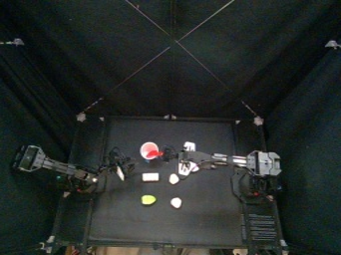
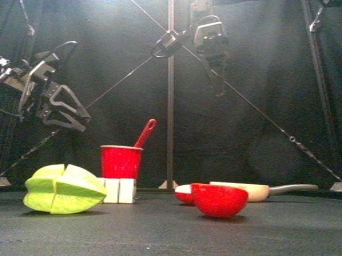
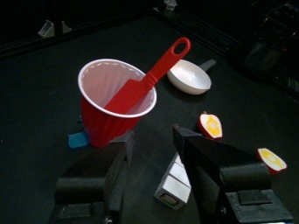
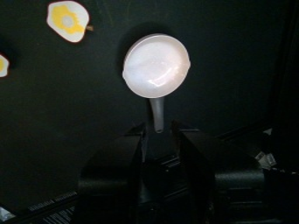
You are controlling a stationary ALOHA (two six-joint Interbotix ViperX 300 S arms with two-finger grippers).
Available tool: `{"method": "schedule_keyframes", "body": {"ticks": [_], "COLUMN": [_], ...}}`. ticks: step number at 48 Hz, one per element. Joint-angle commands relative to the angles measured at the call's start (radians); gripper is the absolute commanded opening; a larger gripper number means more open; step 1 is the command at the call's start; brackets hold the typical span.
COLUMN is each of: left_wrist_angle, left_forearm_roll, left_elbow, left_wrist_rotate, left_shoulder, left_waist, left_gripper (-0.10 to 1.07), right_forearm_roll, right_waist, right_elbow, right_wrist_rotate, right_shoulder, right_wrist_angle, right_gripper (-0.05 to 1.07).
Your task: Grab apple half
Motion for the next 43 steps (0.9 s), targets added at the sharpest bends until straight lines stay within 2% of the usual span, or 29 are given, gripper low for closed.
{"method": "schedule_keyframes", "body": {"ticks": [1,12,19,27,35,43], "left_wrist_angle": [-0.003,-0.003,-0.002,0.008,0.015,0.015], "left_forearm_roll": [0.006,0.023,0.046,0.109,0.219,0.282], "left_elbow": [-0.011,-0.011,-0.014,-0.026,-0.046,-0.057], "left_wrist_rotate": [0.002,0.002,0.0,0.002,0.0,0.0], "left_shoulder": [0.0,0.0,0.0,0.002,0.002,0.002], "left_waist": [-0.002,-0.002,-0.003,-0.021,-0.044,-0.064], "left_gripper": [0.8,0.8,0.8,0.8,0.8,0.8], "right_forearm_roll": [-0.002,0.0,-0.005,0.003,0.018,0.017], "right_waist": [0.0,0.018,0.055,0.1,0.101,0.107], "right_elbow": [0.015,0.1,0.186,0.301,0.43,0.561], "right_wrist_rotate": [0.006,0.061,0.075,0.078,0.077,0.075], "right_shoulder": [-0.052,-0.141,-0.216,-0.322,-0.416,-0.488], "right_wrist_angle": [-0.023,-0.115,-0.209,-0.399,-0.598,-0.793], "right_gripper": [0.7,0.7,0.7,0.7,0.7,0.7]}}
